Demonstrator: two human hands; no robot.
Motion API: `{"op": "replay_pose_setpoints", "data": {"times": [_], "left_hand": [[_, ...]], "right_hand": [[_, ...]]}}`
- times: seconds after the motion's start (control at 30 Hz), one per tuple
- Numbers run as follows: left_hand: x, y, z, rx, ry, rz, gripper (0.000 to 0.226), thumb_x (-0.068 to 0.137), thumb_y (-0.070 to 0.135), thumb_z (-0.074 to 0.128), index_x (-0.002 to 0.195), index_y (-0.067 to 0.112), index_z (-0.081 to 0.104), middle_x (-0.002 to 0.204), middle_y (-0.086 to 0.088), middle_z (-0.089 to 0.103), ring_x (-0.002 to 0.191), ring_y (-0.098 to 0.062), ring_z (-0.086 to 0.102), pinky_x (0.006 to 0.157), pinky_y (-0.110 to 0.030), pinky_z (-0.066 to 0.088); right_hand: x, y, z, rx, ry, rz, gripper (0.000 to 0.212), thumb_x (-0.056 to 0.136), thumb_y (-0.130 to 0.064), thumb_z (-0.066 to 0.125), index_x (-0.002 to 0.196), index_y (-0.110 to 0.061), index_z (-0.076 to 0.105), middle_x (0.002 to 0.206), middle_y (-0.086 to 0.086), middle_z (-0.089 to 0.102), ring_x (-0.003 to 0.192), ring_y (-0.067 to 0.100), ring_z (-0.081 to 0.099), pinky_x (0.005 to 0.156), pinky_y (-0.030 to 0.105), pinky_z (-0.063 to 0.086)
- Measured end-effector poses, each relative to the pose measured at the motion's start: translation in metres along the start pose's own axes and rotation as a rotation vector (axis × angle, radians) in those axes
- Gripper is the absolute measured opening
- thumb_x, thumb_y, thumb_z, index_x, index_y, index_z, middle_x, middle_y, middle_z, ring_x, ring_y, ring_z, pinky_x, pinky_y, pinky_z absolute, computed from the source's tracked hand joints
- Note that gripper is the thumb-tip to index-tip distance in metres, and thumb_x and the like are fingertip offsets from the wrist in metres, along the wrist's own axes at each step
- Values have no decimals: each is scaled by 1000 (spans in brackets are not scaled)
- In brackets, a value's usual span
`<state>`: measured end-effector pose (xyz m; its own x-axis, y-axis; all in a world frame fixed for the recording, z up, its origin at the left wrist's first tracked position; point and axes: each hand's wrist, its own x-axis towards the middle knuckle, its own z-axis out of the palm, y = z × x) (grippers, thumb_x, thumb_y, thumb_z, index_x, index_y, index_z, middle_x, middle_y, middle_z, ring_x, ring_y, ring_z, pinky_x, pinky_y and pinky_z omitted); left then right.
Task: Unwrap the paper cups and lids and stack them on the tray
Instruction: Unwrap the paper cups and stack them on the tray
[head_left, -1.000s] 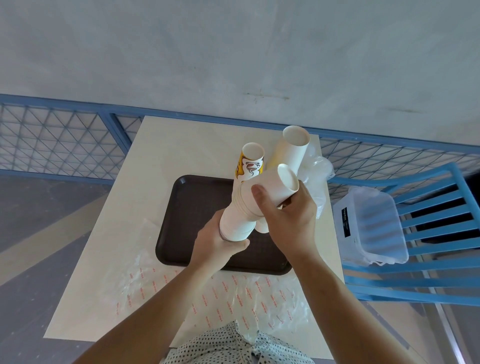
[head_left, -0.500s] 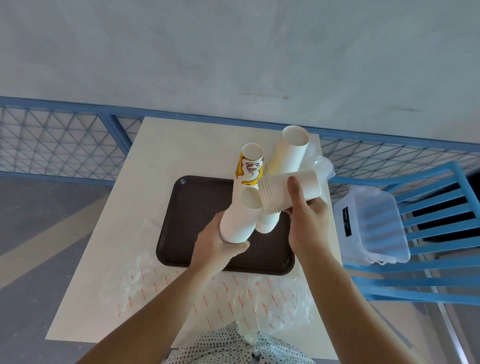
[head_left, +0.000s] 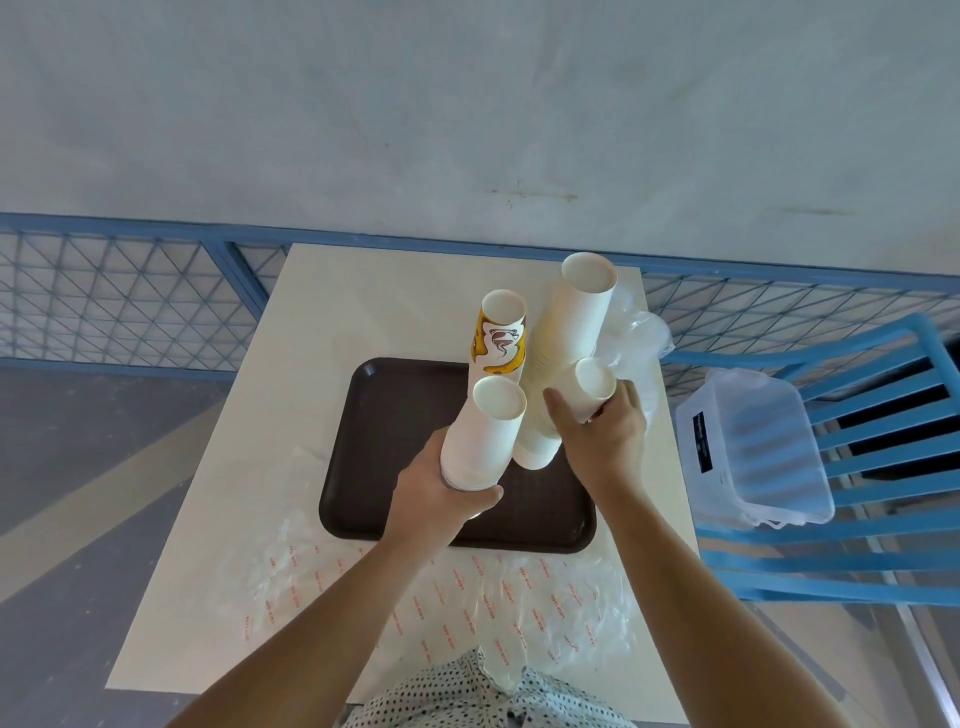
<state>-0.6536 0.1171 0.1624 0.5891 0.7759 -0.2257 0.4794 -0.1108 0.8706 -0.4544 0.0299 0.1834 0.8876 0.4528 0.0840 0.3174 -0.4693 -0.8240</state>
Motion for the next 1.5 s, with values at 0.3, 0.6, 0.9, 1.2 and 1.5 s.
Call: {"op": "replay_pose_setpoints", "data": {"times": [0.3, 0.6, 0.9, 1.2, 1.5], "left_hand": [[3, -7, -2, 39, 19, 61, 80, 72, 36, 95, 132, 45, 44, 118, 33, 55, 111, 0, 60, 88, -5, 44], [10, -6, 0, 60, 19, 56, 81, 71, 37, 95, 133, 45, 43, 117, 32, 53, 110, -9, 61, 97, -24, 50], [13, 9, 13, -25, -61, -1, 74, 68, 39, 96, 124, 53, 50, 114, 25, 66, 107, -1, 65, 85, -20, 59], [11, 14, 8, -28, -40, -4, 76, 63, 43, 99, 119, 56, 49, 110, 31, 66, 104, 16, 59, 73, -6, 49], [7, 5, 4, -28, 6, 72, 62, 66, 39, 99, 110, 50, 58, 106, 26, 70, 105, 9, 62, 77, -4, 49]], "right_hand": [[-8, 48, 41, -150, -252, 9, 76, 73, -41, 93, 130, -9, 56, 123, 7, 56, 113, 31, 55, 91, 40, 48], [-35, 33, 8, -50, -142, 11, 88, 78, -32, 81, 152, -20, 35, 128, 1, 47, 116, 22, 50, 97, 46, 53], [-41, -45, -20, 75, -283, -258, 73, 78, -62, 71, 138, -24, 52, 121, -9, 56, 108, 12, 55, 87, 25, 50], [-38, -63, -7, 17, -290, -288, 64, 71, -65, 77, 111, -16, 65, 97, -11, 62, 88, 6, 58, 73, 2, 38], [-39, -73, -11, 59, -270, -334, 62, 71, -65, 75, 109, -17, 65, 96, -10, 65, 87, 6, 60, 75, 8, 44]]}}
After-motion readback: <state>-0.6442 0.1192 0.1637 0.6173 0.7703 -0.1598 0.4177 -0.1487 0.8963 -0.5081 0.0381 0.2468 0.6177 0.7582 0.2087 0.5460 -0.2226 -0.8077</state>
